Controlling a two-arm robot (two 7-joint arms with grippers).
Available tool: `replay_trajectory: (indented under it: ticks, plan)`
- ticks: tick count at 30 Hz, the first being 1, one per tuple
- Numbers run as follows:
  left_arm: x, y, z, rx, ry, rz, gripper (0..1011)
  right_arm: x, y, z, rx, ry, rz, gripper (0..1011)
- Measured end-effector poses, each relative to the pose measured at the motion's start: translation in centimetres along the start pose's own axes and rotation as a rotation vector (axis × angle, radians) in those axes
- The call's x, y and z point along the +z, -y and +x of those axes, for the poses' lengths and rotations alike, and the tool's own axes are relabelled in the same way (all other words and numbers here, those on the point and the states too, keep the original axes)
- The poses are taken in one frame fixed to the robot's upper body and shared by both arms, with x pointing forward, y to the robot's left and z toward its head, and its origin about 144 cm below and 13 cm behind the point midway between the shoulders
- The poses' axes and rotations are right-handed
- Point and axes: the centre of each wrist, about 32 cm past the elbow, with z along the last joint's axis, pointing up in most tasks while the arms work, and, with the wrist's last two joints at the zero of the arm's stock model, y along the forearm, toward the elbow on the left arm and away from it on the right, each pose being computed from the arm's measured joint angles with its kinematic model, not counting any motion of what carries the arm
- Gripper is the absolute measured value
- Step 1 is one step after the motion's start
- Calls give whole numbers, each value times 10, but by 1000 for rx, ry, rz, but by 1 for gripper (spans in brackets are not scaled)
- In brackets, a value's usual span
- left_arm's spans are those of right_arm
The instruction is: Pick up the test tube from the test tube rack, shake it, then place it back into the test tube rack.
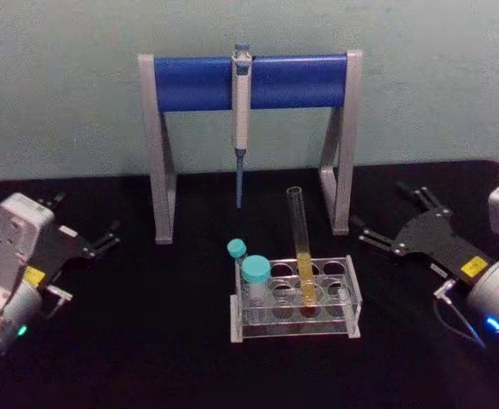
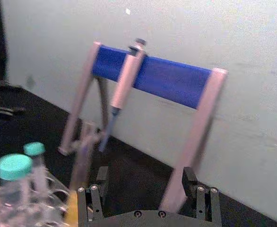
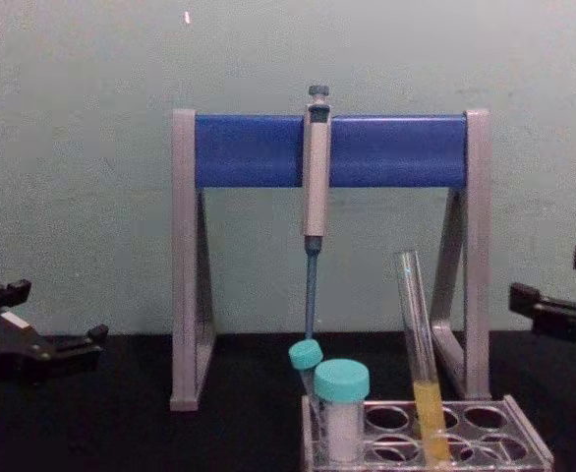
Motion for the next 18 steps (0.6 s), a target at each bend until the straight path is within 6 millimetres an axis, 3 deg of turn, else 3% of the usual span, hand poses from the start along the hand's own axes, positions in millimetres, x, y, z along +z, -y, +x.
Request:
replay_trajectory:
  ticks: [18]
  plan:
    - [0,0,0,0,0,0,1001,-3,-33,-13,166,-110,6,1000]
